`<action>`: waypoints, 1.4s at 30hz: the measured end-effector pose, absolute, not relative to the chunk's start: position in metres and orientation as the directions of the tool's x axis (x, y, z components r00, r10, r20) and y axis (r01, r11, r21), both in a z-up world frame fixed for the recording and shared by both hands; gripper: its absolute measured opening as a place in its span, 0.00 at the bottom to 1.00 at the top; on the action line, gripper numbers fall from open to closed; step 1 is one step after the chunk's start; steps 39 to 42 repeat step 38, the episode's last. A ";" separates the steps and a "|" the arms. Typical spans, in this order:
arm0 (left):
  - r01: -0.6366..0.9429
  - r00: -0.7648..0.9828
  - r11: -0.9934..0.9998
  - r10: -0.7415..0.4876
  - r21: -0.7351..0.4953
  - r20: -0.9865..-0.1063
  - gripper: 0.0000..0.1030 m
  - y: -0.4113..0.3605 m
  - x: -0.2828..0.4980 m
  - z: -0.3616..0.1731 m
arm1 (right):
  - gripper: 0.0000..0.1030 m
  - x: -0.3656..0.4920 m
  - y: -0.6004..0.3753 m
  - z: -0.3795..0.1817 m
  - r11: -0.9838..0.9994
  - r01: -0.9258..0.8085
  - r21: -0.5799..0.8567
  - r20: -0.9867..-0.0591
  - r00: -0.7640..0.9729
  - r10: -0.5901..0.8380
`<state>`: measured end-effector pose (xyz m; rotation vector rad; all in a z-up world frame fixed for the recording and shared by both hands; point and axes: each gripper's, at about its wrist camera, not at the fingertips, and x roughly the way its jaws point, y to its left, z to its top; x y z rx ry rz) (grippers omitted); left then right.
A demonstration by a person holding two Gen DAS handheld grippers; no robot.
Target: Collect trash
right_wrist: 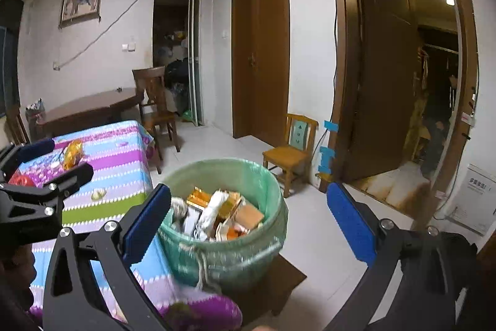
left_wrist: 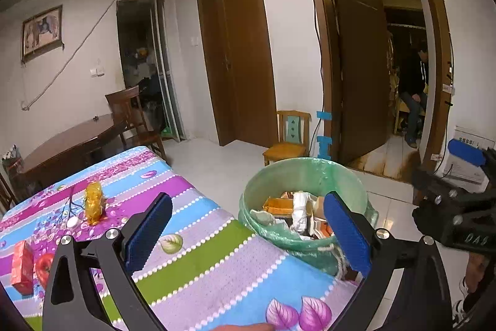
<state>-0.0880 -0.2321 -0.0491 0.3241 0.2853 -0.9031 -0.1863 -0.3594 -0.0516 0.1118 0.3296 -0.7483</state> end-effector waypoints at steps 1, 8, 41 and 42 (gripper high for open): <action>0.806 0.581 0.572 -0.720 0.150 -0.380 0.95 -0.229 -0.092 -0.049 | 0.94 -0.188 -0.353 -0.053 0.730 0.683 -0.028 -0.331 0.683 -0.652; 0.831 0.543 0.541 -0.738 0.131 -0.400 0.95 -0.217 -0.110 -0.053 | 0.94 -0.193 -0.332 -0.053 0.679 0.719 -0.144 -0.280 0.629 -0.725; 0.854 0.513 0.491 -0.741 0.172 -0.434 0.93 -0.235 -0.134 -0.071 | 0.94 -0.215 -0.341 -0.066 0.609 0.787 -0.095 -0.313 0.558 -0.769; 0.854 0.513 0.491 -0.741 0.172 -0.434 0.93 -0.235 -0.134 -0.071 | 0.94 -0.215 -0.341 -0.066 0.609 0.787 -0.095 -0.313 0.558 -0.769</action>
